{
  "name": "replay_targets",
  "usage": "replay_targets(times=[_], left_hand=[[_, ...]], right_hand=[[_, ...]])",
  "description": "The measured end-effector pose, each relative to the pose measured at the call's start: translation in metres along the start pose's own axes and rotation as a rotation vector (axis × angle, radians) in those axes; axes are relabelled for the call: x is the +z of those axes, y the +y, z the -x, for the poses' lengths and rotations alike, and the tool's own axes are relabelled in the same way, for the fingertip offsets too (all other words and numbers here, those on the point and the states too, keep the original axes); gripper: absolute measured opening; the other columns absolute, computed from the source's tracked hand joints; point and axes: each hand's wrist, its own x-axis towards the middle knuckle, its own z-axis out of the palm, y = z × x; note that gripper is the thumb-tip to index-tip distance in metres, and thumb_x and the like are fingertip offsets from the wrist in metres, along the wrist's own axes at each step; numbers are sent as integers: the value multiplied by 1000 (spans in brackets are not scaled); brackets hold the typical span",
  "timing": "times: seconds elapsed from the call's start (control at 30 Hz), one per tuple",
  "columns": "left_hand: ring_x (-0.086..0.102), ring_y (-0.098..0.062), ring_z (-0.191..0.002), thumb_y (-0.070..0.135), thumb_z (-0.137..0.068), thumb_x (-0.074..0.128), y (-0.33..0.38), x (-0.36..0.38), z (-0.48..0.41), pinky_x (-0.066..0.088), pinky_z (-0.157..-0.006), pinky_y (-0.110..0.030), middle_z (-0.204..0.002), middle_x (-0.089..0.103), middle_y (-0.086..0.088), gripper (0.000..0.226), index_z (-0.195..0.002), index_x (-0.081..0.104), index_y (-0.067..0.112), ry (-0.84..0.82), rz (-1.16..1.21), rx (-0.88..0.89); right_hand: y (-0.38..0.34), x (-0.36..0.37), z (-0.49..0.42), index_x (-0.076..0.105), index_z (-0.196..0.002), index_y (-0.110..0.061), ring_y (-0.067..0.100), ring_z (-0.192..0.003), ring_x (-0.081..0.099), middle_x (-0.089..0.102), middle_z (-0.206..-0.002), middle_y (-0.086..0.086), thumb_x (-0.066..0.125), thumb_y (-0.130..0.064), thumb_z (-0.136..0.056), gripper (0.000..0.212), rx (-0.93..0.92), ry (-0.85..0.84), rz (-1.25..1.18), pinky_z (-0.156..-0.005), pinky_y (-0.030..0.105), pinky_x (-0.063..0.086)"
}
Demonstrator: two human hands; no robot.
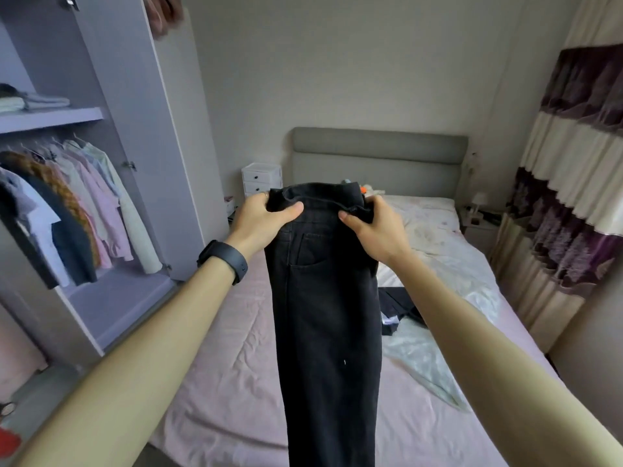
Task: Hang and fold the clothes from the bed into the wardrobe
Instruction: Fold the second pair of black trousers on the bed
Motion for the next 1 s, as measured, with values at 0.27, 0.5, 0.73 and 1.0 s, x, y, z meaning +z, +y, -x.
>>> replay_targets(times=[0.27, 0.5, 0.73, 1.0], left_hand=[[69, -5, -93, 31, -78, 82, -251, 50, -162, 54, -83, -25, -92, 75, 16, 19, -94, 72, 34, -149, -21, -260], [65, 8, -92, 38, -78, 82, -412, 89, -211, 51, -82, -13, -95, 73, 24, 28, -104, 73, 41, -444, -169, -460], [69, -12, -90, 39, -80, 80, -493, 130, -362, 62, -73, -39, -96, 72, 11, 24, -100, 69, 32, -248, -129, -524], [62, -26, -110, 42, -82, 78, -643, 204, -432, 56, -90, -35, -129, 60, -4, 59, -130, 52, 22, -205, -173, -597]], right_hand=[[193, 179, -116, 53, -102, -28, -5, -84, 60, 63, -91, -21, 74, -49, -86, 34, 244, -226, 55, -62, 9, 42], [326, 281, -120, 60, -97, -37, 0, -90, 61, 64, -101, -15, 77, -43, -84, 23, 509, -414, 147, -75, 17, 48], [391, 356, -237, 58, -102, -35, 13, -90, 63, 63, -105, -8, 72, -51, -86, 27, 559, -215, 129, -75, 30, 50], [515, 437, -291, 58, -128, -32, 24, -108, 64, 60, -126, 3, 81, -50, -77, 59, 709, -196, 118, -92, 39, 55]])
